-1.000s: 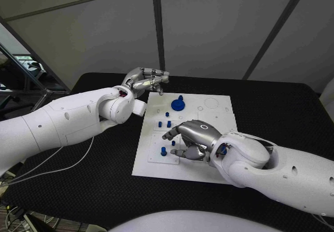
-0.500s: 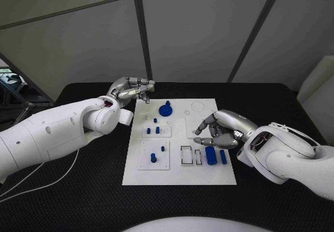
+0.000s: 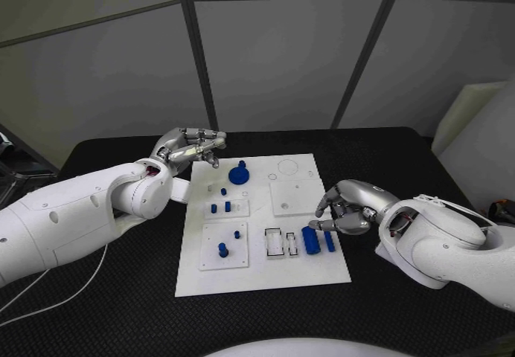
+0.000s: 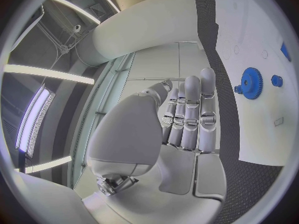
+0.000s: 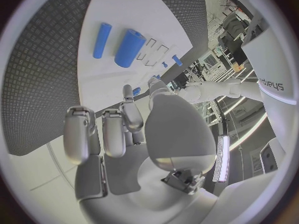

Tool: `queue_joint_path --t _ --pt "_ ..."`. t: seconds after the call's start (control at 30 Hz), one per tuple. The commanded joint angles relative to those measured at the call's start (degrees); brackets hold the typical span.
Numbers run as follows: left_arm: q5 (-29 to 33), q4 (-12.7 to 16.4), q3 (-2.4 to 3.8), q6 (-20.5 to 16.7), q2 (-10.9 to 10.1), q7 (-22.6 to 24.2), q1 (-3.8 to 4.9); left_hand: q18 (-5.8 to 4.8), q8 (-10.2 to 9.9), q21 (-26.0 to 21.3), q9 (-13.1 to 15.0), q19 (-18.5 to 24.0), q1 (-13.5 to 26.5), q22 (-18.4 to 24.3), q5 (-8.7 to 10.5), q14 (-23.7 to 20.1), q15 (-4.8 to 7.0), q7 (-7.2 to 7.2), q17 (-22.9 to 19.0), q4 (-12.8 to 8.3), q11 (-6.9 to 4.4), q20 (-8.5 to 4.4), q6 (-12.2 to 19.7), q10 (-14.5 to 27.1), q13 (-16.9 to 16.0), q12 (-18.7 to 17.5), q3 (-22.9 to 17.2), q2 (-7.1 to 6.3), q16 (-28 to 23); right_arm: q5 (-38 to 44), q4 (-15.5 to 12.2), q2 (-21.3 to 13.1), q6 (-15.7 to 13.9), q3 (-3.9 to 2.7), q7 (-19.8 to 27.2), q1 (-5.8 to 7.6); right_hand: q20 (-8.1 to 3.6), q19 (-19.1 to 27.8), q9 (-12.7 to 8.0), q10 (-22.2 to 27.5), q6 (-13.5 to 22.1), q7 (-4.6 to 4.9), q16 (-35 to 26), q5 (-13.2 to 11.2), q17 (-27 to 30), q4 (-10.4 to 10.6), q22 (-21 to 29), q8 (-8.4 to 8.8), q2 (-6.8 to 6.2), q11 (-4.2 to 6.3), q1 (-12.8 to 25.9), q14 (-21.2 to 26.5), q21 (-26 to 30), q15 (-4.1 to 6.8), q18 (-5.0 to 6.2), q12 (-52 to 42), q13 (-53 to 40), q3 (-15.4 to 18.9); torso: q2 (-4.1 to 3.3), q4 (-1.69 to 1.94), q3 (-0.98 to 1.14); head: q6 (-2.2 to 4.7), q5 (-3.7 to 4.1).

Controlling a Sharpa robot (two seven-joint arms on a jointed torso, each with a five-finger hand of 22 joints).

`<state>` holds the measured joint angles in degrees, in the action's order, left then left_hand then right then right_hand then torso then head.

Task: Assemble the parts on the task board

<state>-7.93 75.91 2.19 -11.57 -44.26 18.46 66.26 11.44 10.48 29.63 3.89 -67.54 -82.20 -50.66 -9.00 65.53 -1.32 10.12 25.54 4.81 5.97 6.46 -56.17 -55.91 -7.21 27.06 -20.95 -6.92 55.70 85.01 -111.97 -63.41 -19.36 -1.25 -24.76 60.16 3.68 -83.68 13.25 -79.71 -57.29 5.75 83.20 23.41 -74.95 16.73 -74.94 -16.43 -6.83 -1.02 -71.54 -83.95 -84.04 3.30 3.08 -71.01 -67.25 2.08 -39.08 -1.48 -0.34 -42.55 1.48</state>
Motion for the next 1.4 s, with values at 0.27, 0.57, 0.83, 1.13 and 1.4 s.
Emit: queue_joint_path --t 0.27,0.57,0.83,1.13,1.4 --pt "-0.24 0.29 0.01 1.07 -0.13 1.13 0.04 -1.05 -0.12 -0.39 -0.04 0.16 0.45 0.15 -0.01 -0.35 -0.13 -0.09 -0.11 0.19 0.08 0.41 0.55 0.49 0.08 0.39 0.41 -0.12 0.16 9.50 0.47 1.02 4.54 0.54 -6.29 -1.33 0.11 -0.65 0.89 0.77 1.38 0.02 -0.15 0.14 -1.93 0.07 -8.25 -1.20 1.22 -0.17 2.03 -3.57 -0.01 -0.63 -1.06 0.44 0.11 2.36 0.00 0.04 0.00 -0.62 -0.18" --pt "-0.24 0.48 0.01 1.05 -0.26 1.16 0.03 -1.06 -0.11 -0.44 -0.03 0.16 0.58 0.19 -0.02 -0.37 -0.15 -0.08 -0.14 0.27 0.09 0.44 0.59 0.53 0.09 0.44 0.52 -0.17 0.20 9.68 1.13 2.56 5.30 0.67 -6.51 -3.28 0.13 -0.57 1.20 0.75 1.51 -0.03 -0.18 -0.06 -1.93 0.07 -8.20 -1.63 1.39 -0.15 2.54 -3.54 0.06 -0.63 -1.04 0.41 -0.20 3.11 -0.10 0.06 -0.02 -1.15 -0.39" --pt "-0.24 0.50 0.01 1.06 -0.30 1.14 0.03 -1.06 -0.11 -0.44 -0.03 0.16 0.58 0.19 -0.02 -0.37 -0.15 -0.08 -0.14 0.27 0.09 0.44 0.59 0.53 0.09 0.44 0.52 -0.17 0.20 9.55 1.90 3.70 6.03 0.68 -6.59 -4.16 0.14 -0.54 1.37 0.74 1.53 -0.07 -0.23 -0.23 -1.86 0.06 -8.18 -1.87 1.54 -0.13 2.73 -3.52 0.09 -0.62 -1.02 0.40 -0.35 3.45 -0.07 -0.04 -0.02 -1.30 -0.49" --pt "-0.24 0.44 0.00 1.14 -0.25 1.08 0.00 -1.06 -0.11 -0.44 -0.03 0.16 0.58 0.19 -0.02 -0.37 -0.15 -0.08 -0.14 0.27 0.09 0.44 0.59 0.53 0.09 0.44 0.52 -0.17 0.20 9.48 3.91 5.57 6.41 0.68 -6.85 -4.65 0.12 -0.51 1.67 0.65 1.47 -0.17 -0.21 -0.26 -1.94 -0.01 -8.19 -2.32 2.25 -0.05 2.54 -3.53 0.10 -0.56 -1.02 0.27 -0.73 3.62 -0.03 0.02 -0.10 -1.55 -0.56" --pt "-0.24 0.48 0.00 1.20 -0.32 0.99 -0.01 -1.06 -0.11 -0.44 -0.03 0.16 0.58 0.19 -0.02 -0.37 -0.15 -0.08 -0.14 0.27 0.09 0.44 0.59 0.53 0.09 0.44 0.52 -0.17 0.20 9.24 4.64 6.61 5.62 0.68 -7.02 -5.40 -0.01 -0.52 2.29 0.37 1.40 -0.37 -0.16 0.78 -2.12 -0.20 -8.26 -3.22 3.44 0.14 0.63 -3.57 0.07 -0.41 -1.03 -0.09 -1.66 3.72 -0.05 0.03 -0.17 -1.67 -0.68"
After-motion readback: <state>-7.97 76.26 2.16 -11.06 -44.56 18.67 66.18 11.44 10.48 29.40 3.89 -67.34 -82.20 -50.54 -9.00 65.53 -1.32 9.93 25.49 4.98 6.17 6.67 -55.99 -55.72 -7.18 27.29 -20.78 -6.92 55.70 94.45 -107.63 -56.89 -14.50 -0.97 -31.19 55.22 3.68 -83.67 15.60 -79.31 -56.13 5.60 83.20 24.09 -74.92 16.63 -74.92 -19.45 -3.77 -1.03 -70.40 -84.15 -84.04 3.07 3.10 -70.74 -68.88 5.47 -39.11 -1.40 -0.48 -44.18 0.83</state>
